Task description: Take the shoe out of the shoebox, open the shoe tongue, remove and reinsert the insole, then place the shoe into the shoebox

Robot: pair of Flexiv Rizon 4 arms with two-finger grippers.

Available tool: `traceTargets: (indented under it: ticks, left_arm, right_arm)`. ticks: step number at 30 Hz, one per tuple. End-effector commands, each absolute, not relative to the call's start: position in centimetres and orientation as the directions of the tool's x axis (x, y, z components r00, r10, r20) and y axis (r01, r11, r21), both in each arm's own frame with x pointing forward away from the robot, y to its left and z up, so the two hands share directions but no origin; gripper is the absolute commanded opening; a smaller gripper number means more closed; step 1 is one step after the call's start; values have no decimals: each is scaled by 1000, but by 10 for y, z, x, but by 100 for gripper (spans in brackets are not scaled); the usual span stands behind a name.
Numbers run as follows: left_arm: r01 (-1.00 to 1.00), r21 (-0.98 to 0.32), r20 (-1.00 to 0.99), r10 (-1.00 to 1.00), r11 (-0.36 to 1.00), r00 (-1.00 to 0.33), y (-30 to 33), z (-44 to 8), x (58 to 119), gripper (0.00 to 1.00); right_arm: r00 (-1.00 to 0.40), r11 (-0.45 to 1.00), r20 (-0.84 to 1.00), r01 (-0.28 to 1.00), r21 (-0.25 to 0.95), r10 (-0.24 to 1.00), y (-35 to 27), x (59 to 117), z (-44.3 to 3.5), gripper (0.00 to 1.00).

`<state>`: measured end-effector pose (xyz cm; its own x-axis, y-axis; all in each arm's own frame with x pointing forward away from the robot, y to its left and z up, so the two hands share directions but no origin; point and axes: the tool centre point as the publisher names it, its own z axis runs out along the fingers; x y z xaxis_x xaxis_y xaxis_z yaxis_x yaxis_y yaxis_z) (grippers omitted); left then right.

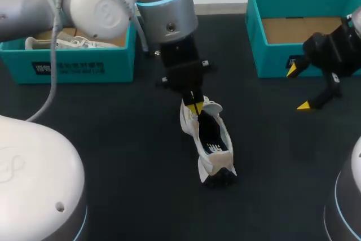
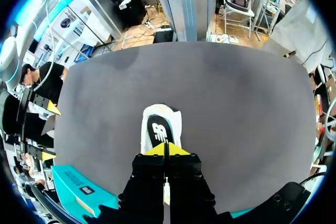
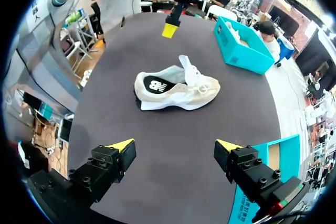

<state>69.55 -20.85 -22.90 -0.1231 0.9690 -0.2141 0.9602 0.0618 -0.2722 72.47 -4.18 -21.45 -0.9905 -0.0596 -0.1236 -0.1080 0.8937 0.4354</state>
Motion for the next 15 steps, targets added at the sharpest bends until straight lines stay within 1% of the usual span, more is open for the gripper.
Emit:
traceTargets:
  ticks: [1,5,15]
  left_arm:
    - [960,-268,-191,973,78,-133,-210,-235,693,0]
    - [963,-248,-115,984,107,-139,-218,-256,683,0]
    - [958,-248,-62,985,141,-161,-230,-294,683,0]
  right_arm:
    - [-990,895,-125,-108,434,-60,-42,724,-215,100]
    - [-990,895,-125,-108,434,-60,-42,724,-215,100]
    - [-990,895,-125,-108,434,-60,-42,724,-215,100]
